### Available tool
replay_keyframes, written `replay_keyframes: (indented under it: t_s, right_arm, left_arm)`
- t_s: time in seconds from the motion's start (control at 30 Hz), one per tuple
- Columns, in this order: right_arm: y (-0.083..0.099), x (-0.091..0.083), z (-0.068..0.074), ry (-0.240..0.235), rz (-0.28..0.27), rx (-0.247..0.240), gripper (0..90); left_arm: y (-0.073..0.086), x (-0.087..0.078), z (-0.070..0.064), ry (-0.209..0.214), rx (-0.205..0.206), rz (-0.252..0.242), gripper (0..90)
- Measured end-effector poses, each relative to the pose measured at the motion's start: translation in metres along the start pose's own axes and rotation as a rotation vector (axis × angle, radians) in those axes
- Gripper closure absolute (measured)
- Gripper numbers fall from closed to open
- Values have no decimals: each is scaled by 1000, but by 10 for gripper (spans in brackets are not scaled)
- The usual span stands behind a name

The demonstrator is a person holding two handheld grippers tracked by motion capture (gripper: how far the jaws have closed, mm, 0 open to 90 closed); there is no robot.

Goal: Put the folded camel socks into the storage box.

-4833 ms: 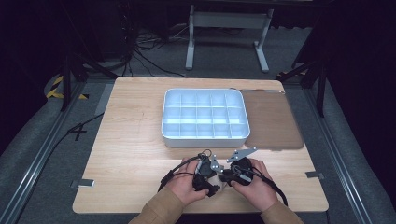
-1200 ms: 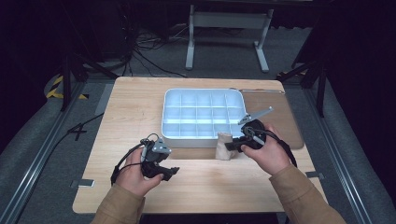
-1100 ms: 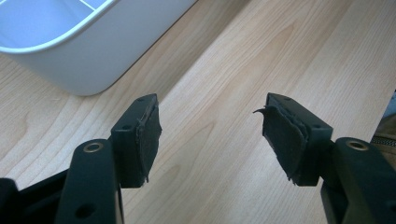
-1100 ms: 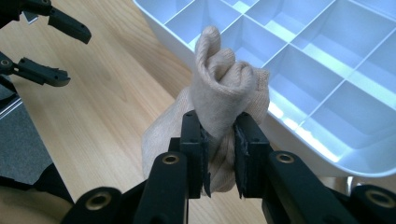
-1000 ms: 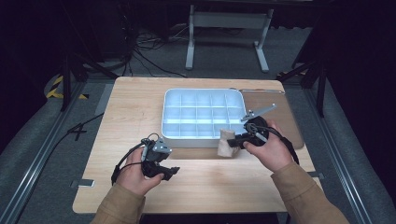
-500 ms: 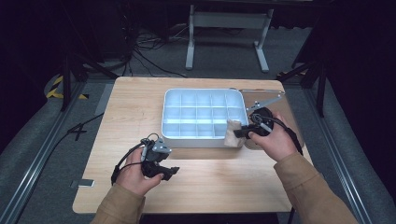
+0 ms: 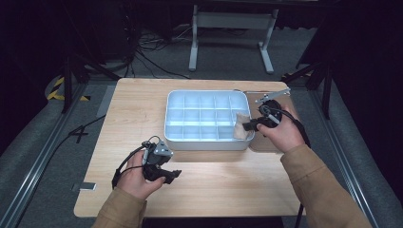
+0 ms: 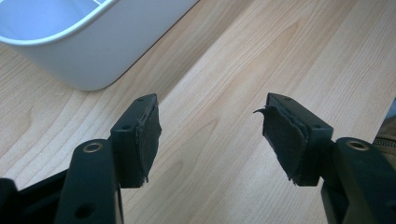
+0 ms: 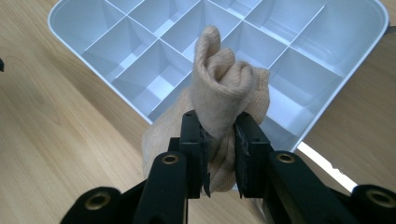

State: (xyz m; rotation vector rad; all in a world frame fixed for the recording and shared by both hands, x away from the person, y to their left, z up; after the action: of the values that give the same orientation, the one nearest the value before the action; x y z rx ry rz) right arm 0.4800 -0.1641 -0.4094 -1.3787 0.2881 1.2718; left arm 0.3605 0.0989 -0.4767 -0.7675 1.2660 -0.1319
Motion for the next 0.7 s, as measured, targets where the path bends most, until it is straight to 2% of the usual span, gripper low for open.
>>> replay_keyframes:
  t_s: [0.3,0.7]
  right_arm:
    - [-5,8,-10,24,21,-1,757]
    - [-6,28,-26,114,63,-46,756]
  left_arm:
    - [1,-2,1,-8,-6,2,371]
    - [2,-2,3,-9,-4,4,369]
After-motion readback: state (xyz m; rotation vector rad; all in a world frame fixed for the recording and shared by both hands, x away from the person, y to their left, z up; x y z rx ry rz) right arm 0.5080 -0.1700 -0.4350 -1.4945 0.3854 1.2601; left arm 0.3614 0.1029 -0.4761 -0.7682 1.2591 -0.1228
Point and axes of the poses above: each handheld gripper's, and its own axes: x roughly forward along the jaws, y roughly out of its underside, z roughly to its left, the point moved 10 cm from there along x, roughly forward along the jaws, and after that the axes turned 15 degrees about x, right-handed, at the moved point
